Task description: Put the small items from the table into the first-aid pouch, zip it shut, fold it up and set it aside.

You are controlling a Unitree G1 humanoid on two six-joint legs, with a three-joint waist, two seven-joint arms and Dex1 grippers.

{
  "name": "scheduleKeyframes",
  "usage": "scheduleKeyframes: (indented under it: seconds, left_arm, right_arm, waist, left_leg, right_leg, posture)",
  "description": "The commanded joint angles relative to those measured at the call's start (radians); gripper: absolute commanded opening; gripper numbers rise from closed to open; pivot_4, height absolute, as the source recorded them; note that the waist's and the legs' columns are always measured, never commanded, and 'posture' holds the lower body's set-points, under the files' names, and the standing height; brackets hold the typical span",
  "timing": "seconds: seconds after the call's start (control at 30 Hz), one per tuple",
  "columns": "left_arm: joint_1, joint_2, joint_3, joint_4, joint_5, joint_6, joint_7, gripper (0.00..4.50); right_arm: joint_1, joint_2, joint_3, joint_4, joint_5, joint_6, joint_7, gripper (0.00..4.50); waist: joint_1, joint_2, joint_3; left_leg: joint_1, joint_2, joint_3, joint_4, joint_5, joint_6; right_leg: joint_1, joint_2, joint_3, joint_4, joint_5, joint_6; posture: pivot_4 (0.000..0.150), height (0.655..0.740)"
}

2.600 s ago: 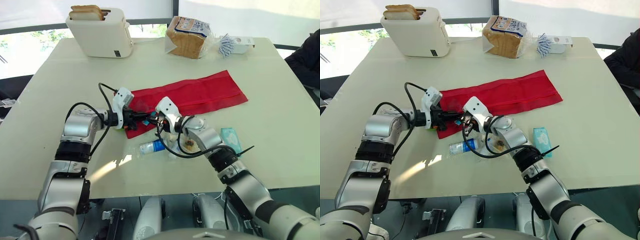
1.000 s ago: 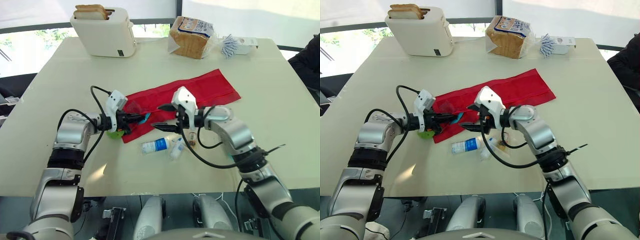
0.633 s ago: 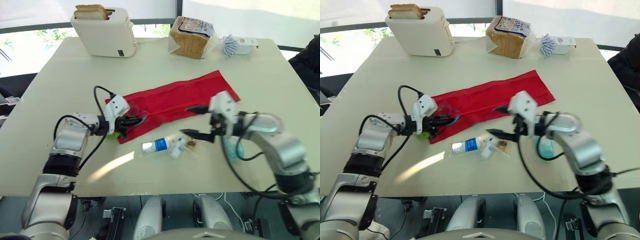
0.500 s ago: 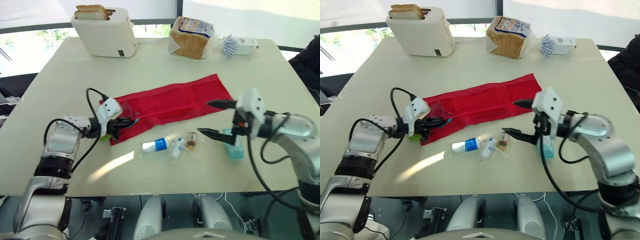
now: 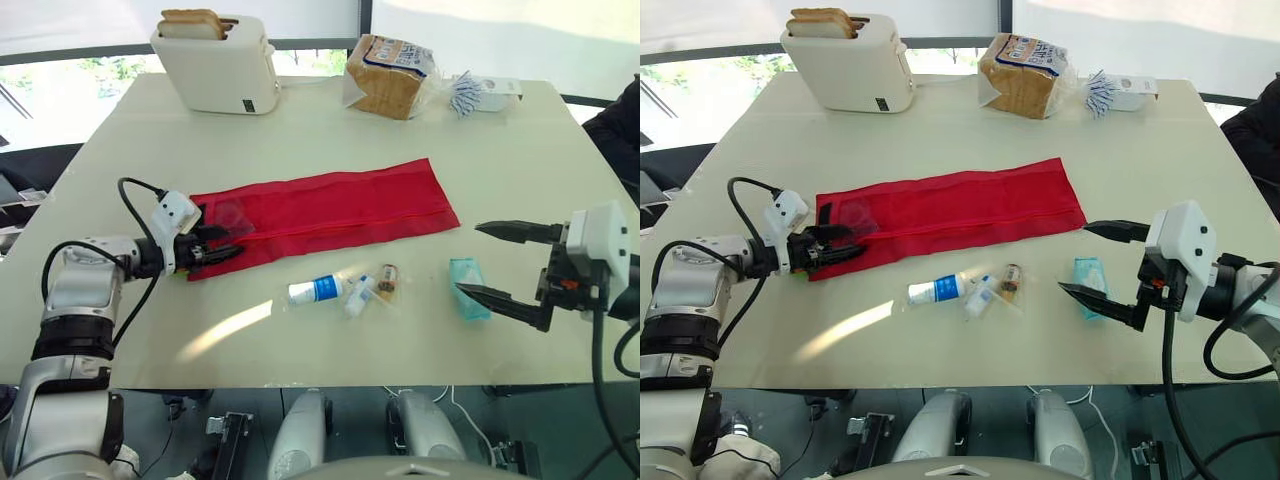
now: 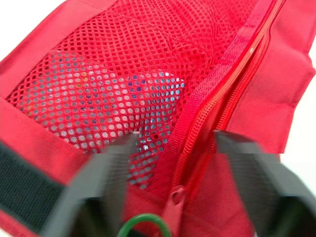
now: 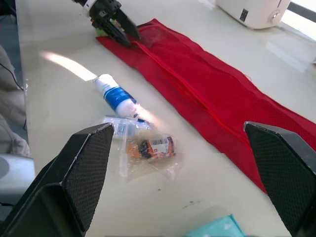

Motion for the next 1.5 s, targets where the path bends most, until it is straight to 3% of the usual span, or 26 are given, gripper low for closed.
scheduleKeyframes:
  seconds: [0.03, 0.2, 0.37, 0.7, 1.0, 1.13, 1.3, 1.5]
  left_arm:
    - [-0.033, -0.01, -0.015, -0.109, -0.02, 0.075, 0.003, 3.79]
    - [-0.115, -0.11, -0.12, -0.224, 0.028, 0.186, 0.085, 3.79]
    - [-0.207, -0.206, -0.208, -0.188, 0.103, 0.195, 0.158, 3.79]
    - [-0.221, -0.232, -0.265, -0.148, 0.207, 0.112, 0.228, 3.79]
    - [-0.195, -0.251, -0.268, -0.139, 0.248, 0.032, 0.283, 3.79]
    - [-0.188, -0.264, -0.252, -0.13, 0.241, 0.018, 0.291, 2.12]
    - [-0.19, -0.273, -0.204, -0.156, 0.139, 0.134, 0.216, 0.05]
    - [-0.247, -0.272, -0.152, -0.184, 0.007, 0.384, 0.145, 0.05]
  right_arm:
    - [0.013, -0.03, -0.053, -0.037, 0.048, -0.012, -0.016, 4.5]
    - [0.029, -0.065, -0.098, -0.054, 0.116, -0.003, -0.046, 4.5]
    - [0.041, -0.103, -0.141, -0.071, 0.184, 0.004, -0.085, 4.5]
    - [0.104, -0.155, -0.245, -0.078, 0.248, -0.012, -0.111, 4.5]
    - [0.113, -0.173, -0.226, -0.054, 0.228, -0.047, -0.103, 4.5]
    - [0.105, -0.178, -0.204, -0.049, 0.229, -0.055, -0.103, 4.5]
    - [0.075, -0.183, -0.16, -0.034, 0.232, -0.067, -0.105, 4.5]
    - [-0.036, -0.19, 0.044, -0.021, 0.207, -0.032, -0.165, 4.5]
  waist:
    - [0.003, 0.0, 0.0]
    - [0.019, 0.0, 0.0]
    - [0.014, -0.001, 0.0]
    - [0.017, -0.001, 0.0]
    - [0.017, -0.001, 0.0]
    - [0.017, -0.001, 0.0]
    - [0.016, -0.001, 0.0]
    - [0.013, -0.001, 0.0]
  left_leg:
    - [0.0, 0.0, 0.0, 0.0, 0.0, 0.0]
    - [0.0, -0.001, 0.0, 0.001, 0.0, 0.0]
    - [0.0, -0.002, 0.0, 0.002, 0.0, 0.0]
    - [0.0, -0.002, 0.001, 0.002, 0.0, 0.0]
    - [0.0, -0.002, 0.001, 0.002, 0.0, 0.0]
    - [0.0, -0.002, 0.001, 0.002, 0.0, 0.0]
    - [0.0, -0.002, 0.001, 0.002, 0.0, 0.0]
    - [0.0, -0.002, 0.0, 0.002, 0.0, 0.0]
  right_leg:
    - [0.0, 0.0, 0.0, 0.0, 0.0, 0.0]
    - [0.001, 0.0, 0.0, 0.0, 0.0, 0.0]
    - [0.002, 0.0, 0.0, -0.001, 0.0, 0.0]
    - [0.002, 0.001, 0.0, -0.001, 0.0, 0.0]
    - [0.002, 0.001, 0.0, 0.0, 0.0, 0.0]
    - [0.002, 0.001, 0.0, 0.0, 0.0, 0.0]
    - [0.002, 0.001, 0.0, 0.0, 0.0, 0.0]
    - [0.002, 0.001, -0.001, 0.0, 0.0, 0.0]
  posture:
    - [0.15, 0.74]
    - [0.15, 0.74]
    - [0.15, 0.74]
    - [0.15, 0.74]
    - [0.15, 0.74]
    - [0.15, 0.74]
    - [0.15, 0.74]
    - [0.15, 0.74]
